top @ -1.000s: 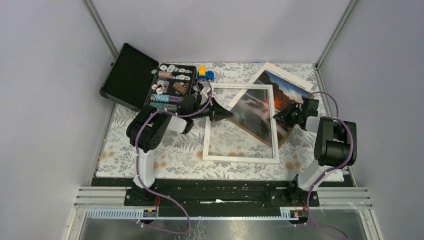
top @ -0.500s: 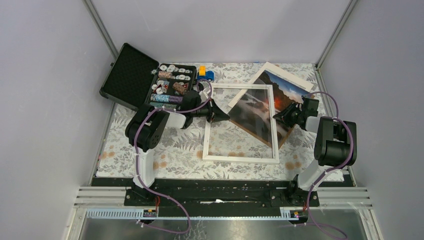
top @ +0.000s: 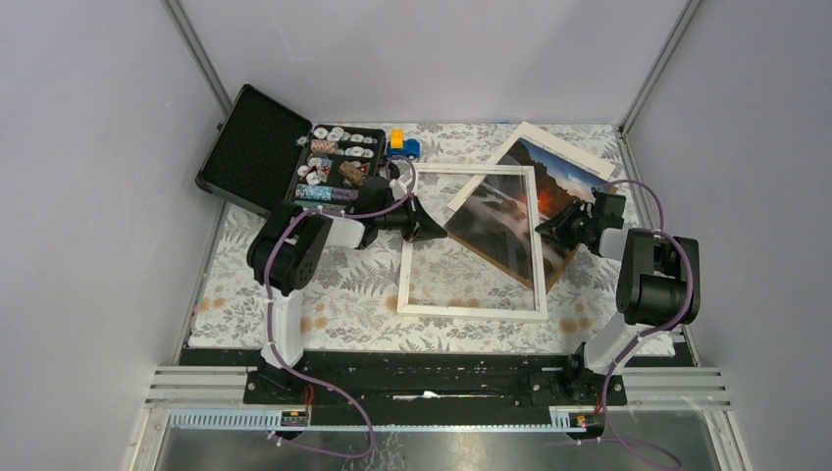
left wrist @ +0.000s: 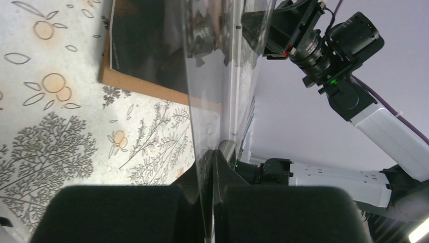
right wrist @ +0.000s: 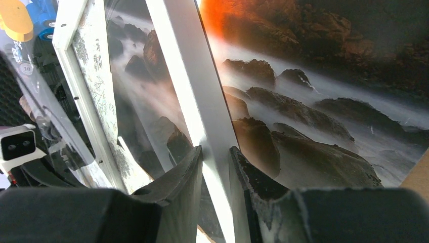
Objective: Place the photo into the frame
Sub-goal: Place the photo frame item in the photo frame.
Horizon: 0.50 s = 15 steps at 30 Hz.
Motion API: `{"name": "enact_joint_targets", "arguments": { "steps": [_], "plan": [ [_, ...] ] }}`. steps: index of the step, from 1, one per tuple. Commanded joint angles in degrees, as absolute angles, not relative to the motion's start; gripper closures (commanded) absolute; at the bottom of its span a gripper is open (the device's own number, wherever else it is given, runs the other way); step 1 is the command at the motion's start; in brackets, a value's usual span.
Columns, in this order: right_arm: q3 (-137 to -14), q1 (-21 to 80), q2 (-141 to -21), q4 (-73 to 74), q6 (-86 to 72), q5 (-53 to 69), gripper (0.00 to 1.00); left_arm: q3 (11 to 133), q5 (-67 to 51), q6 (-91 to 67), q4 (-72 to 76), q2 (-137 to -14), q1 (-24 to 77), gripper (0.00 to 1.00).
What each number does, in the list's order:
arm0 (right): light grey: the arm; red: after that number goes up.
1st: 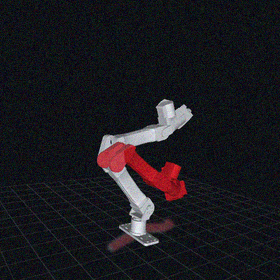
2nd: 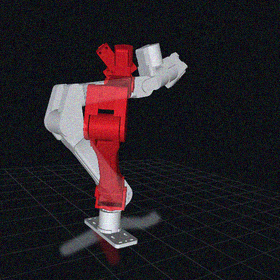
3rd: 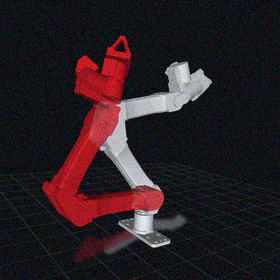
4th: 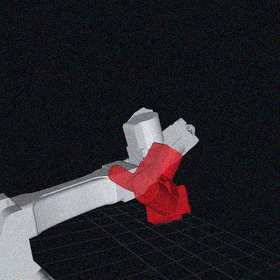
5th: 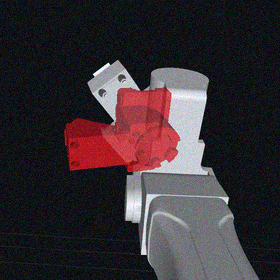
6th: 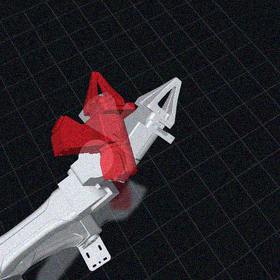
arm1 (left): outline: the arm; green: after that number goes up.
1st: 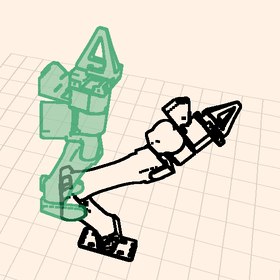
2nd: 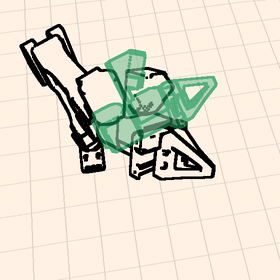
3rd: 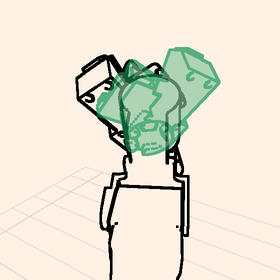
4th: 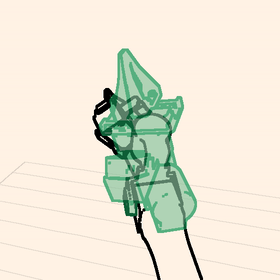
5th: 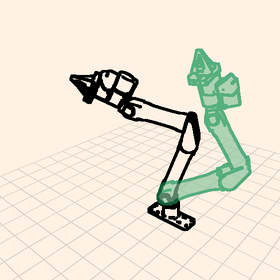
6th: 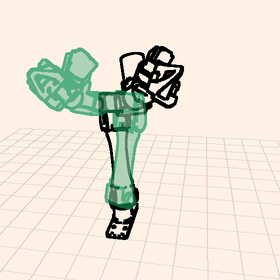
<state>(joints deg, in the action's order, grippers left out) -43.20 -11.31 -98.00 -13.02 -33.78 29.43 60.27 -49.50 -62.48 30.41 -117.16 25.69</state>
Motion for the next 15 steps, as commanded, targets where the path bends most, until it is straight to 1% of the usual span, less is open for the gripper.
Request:
{"name": "enact_joint_targets", "arguments": {
  "steps": [1,10,15],
  "plan": [
    [-42.91,-10.88,-98.86,-12.92,-34.19,31.90,0.68,61.78,-48.48,-60.91,31.55,-118.20,25.58,1.00],
    [-42.97,-10.85,-98.78,-12.99,-34.30,31.90,0.68,61.09,-47.07,-60.56,32.65,-118.95,25.57,1.00],
    [-42.98,-10.90,-98.65,-13.01,-34.30,31.84,0.68,60.99,-46.11,-60.09,32.35,-119.47,25.72,0.97]
  ]
}}
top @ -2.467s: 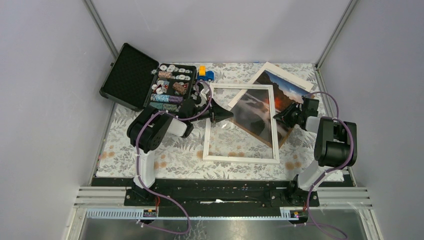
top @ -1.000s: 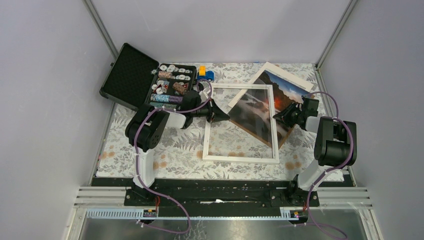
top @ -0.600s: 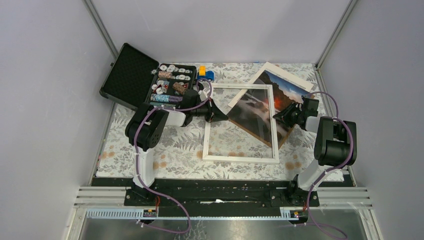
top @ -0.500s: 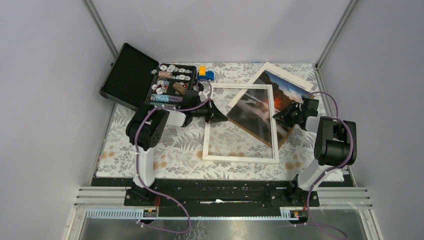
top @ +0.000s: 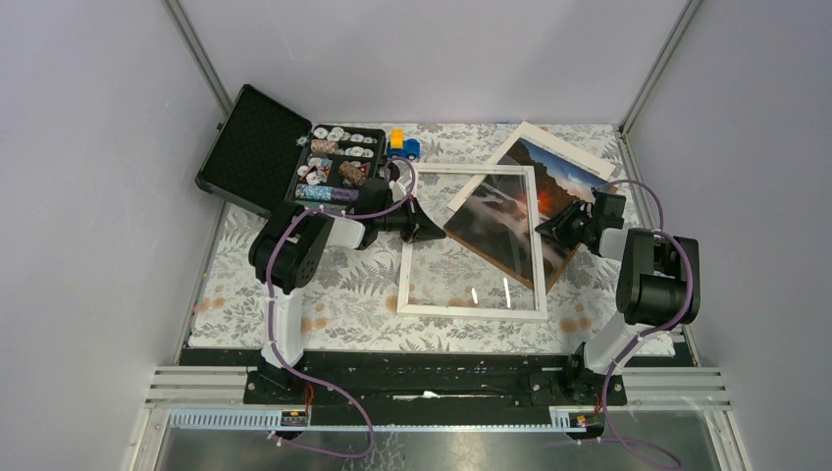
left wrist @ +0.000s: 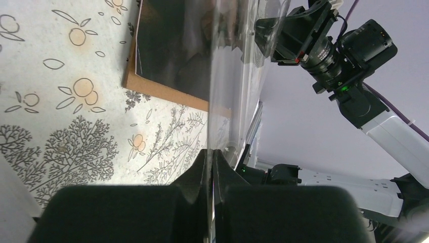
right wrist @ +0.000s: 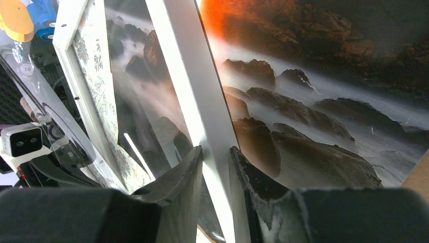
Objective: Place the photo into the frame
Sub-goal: Place the photo frame item in the photo frame.
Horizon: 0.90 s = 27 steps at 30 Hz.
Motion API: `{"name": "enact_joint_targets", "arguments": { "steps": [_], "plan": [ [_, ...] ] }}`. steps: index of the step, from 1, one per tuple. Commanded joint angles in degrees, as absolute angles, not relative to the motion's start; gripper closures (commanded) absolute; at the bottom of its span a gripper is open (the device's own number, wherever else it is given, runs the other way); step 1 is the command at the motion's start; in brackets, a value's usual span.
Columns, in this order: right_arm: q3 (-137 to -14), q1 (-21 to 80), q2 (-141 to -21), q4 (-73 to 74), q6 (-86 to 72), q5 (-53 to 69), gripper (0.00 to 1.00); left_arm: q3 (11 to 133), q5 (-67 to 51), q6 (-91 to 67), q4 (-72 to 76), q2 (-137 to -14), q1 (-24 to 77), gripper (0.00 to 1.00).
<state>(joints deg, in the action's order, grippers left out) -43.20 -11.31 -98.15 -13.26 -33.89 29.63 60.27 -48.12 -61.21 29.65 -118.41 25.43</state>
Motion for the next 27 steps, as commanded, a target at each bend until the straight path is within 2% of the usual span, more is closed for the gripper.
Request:
{"name": "enact_joint_targets", "arguments": {
  "steps": [1,12,27],
  "plan": [
    [-43.00,-10.90,-98.70,-12.96,-34.43,31.86,0.68,60.95,-46.06,-60.18,32.48,-119.62,25.79,0.97],
    [-42.80,-10.90,-99.05,-13.27,-34.55,32.08,0.65,60.87,-44.21,-56.96,28.69,-118.33,25.75,0.96],
    [-42.54,-10.90,-99.04,-13.84,-34.85,32.26,0.64,58.31,-42.29,-59.09,32.10,-117.65,27.77,0.89]
  ]
}}
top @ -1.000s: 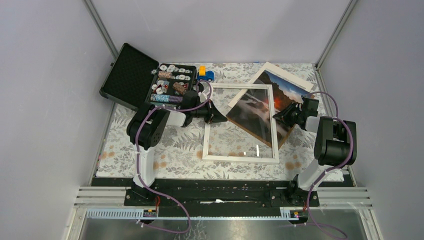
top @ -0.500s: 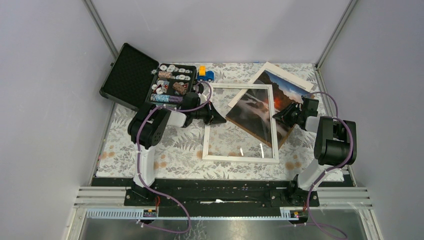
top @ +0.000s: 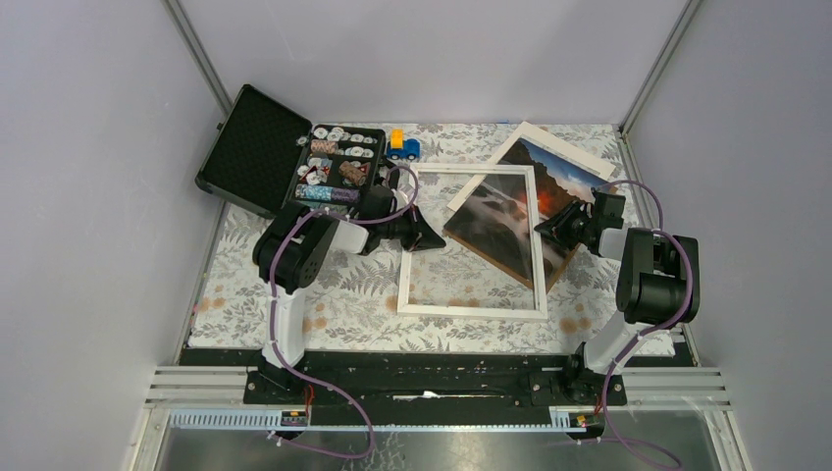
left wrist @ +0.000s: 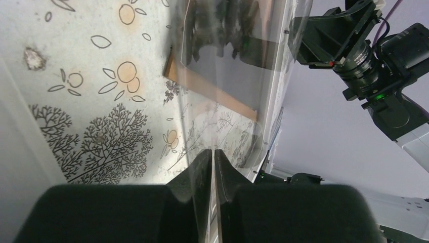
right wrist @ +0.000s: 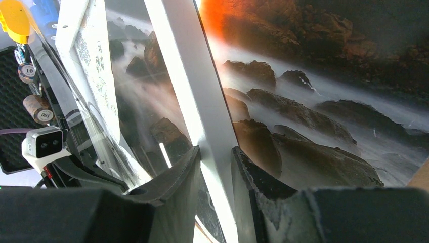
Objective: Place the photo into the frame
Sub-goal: Place the photo frame item in the photo frame.
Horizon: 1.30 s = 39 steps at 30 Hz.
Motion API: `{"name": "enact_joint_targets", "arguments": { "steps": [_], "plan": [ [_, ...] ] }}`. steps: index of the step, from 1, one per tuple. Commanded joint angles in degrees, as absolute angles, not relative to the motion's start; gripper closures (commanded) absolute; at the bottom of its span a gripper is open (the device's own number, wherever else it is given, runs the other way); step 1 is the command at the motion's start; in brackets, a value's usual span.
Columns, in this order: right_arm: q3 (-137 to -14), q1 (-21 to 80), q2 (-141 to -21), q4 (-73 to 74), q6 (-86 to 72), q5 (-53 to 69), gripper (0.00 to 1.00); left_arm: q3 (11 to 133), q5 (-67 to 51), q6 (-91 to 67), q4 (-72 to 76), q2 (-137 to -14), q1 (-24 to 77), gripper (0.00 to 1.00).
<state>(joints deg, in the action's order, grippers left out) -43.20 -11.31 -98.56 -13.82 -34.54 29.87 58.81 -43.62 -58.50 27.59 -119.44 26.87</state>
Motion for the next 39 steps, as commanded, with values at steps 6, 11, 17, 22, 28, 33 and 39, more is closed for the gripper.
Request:
{"name": "enact_joint_targets", "arguments": {
  "steps": [6,11,17,22,28,33,39],
  "plan": [
    [-42.46,-10.88,-99.16,-13.89,-34.85,32.27,0.64,58.28,-41.84,-57.14,30.04,-116.78,27.63,0.84],
    [-42.42,-10.90,-98.97,-13.83,-34.72,32.08,0.64,58.58,-40.99,-55.08,27.42,-115.91,27.60,0.80],
    [-42.55,-10.90,-99.18,-13.84,-34.79,32.07,0.64,59.42,-40.01,-52.94,24.25,-115.09,27.51,0.68],
    [-42.54,-10.90,-99.14,-13.89,-34.65,32.17,0.63,60.86,-38.52,-49.70,19.97,-114.16,27.46,0.60],
    [-42.50,-10.90,-99.05,-13.89,-34.63,32.13,0.63,61.63,-36.86,-47.16,16.19,-112.76,27.51,0.53],
    [-42.47,-10.90,-99.06,-13.88,-34.54,32.08,0.63,62.11,-35.78,-45.55,13.98,-111.51,27.51,0.44],
    [-42.61,-10.90,-98.86,-13.88,-34.57,32.15,0.63,62.71,-33.52,-43.98,10.98,-109.82,27.50,0.34]
  ]
}}
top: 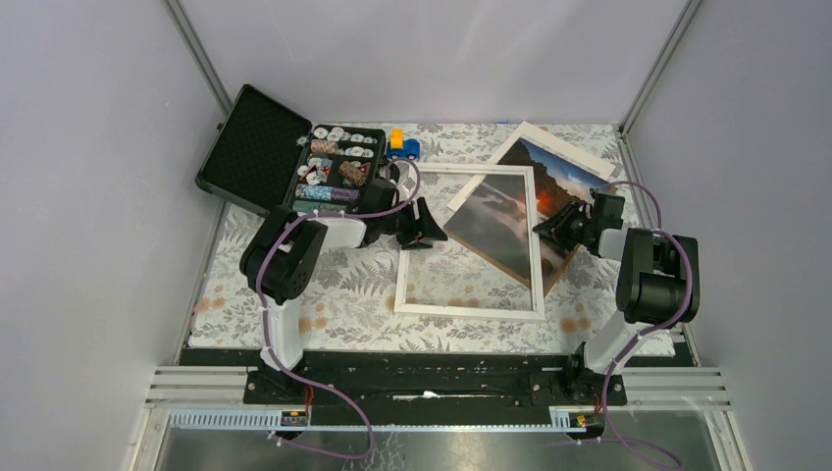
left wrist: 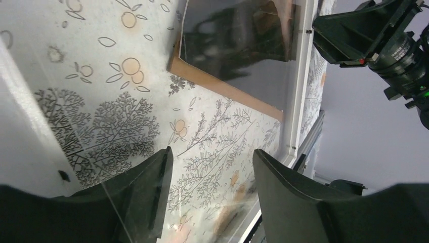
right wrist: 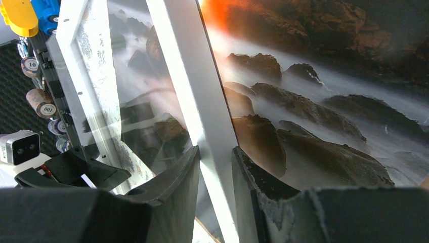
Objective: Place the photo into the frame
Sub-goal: Place the photo frame item in the photo frame.
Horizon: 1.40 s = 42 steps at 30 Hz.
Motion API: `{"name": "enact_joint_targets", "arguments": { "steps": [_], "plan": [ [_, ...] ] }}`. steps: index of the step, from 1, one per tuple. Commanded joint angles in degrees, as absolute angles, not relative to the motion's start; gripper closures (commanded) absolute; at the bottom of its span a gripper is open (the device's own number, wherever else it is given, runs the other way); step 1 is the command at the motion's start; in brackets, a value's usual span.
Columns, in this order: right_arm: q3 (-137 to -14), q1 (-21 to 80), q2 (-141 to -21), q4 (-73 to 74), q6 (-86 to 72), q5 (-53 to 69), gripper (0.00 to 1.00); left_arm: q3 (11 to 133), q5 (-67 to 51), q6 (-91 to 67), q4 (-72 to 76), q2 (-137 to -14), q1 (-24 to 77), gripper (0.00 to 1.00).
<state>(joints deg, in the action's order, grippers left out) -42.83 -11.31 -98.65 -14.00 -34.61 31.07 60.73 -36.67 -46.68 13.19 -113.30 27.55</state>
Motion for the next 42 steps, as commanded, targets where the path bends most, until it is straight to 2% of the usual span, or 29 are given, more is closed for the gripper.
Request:
{"name": "enact_joint_targets", "arguments": {
  "steps": [1,2,4,5,20,25,33,35,42],
  "plan": [
    [-42.62,-10.90,-98.95,-13.89,-34.68,32.23,0.63,62.88,-33.30,-43.76,10.57,-109.55,27.51,0.32],
    [-42.67,-10.90,-99.01,-13.89,-34.65,32.30,0.63,63.03,-32.90,-43.51,9.85,-109.26,27.58,0.30],
    [-42.64,-10.90,-98.95,-13.84,-34.68,32.36,0.63,63.63,-31.88,-42.47,7.93,-108.66,27.60,0.06],
    [-42.63,-10.90,-98.92,-13.88,-34.65,32.39,0.63,63.98,-31.48,-41.89,6.91,-108.30,27.63,0.02],
    [-42.90,-10.90,-98.83,-12.99,-34.17,31.71,0.63,71.77,-21.03,-34.89,-10.30,-101.99,32.19,0.01],
    [-43.59,-10.90,-98.76,-10.77,-33.17,30.41,0.62,76.19,-11.98,-27.62,-22.98,-97.81,32.60,0.01],
    [-44.89,-10.85,-98.26,-8.44,-31.96,28.57,0.58,76.95,-2.21,-21.41,-32.15,-93.28,32.52,0.01],
    [-45.06,-10.90,-98.26,-7.98,-31.77,28.37,0.58,75.68,-0.50,-21.34,-32.24,-92.45,31.87,0.01],
    [-46.19,-10.81,-97.75,-5.43,-30.52,26.64,0.53,63.58,-8.72,-29.13,-19.83,-88.27,26.49,0.01]
  ]
}}
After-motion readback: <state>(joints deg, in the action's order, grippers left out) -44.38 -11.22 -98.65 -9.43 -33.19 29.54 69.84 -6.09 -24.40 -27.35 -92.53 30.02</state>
